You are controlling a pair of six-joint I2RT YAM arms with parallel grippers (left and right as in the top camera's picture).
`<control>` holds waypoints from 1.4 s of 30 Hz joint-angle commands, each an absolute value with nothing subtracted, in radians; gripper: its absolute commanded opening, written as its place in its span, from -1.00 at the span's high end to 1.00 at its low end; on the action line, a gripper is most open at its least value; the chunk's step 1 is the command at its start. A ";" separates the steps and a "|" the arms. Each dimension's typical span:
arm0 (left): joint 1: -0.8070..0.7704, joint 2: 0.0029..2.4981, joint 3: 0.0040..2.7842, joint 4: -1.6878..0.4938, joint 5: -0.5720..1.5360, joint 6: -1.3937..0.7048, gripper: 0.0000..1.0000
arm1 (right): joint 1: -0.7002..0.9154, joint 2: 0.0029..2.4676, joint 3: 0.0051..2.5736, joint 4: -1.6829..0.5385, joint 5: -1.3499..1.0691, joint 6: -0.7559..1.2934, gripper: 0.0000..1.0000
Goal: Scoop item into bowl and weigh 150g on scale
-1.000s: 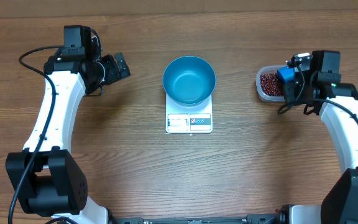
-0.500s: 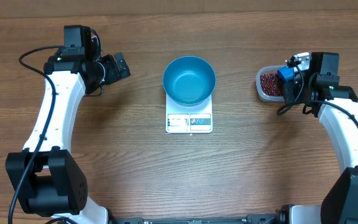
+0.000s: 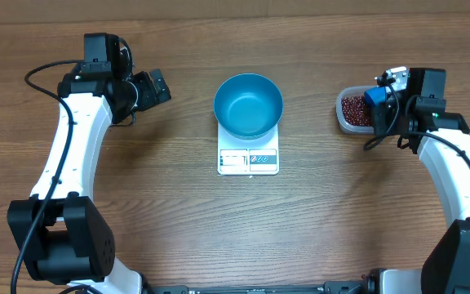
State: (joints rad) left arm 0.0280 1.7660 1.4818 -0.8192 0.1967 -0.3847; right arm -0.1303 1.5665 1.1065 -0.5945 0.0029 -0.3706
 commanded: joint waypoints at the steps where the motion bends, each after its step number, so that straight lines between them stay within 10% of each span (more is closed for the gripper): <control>1: 0.026 1.739 1.496 -0.818 0.191 -0.366 -0.99 | -0.131 1.568 1.100 -0.591 -0.003 -0.371 0.88; 42: 0.026 1.739 1.496 -0.818 0.191 -0.366 -0.99 | -0.101 1.638 1.604 -1.109 0.061 -0.502 0.93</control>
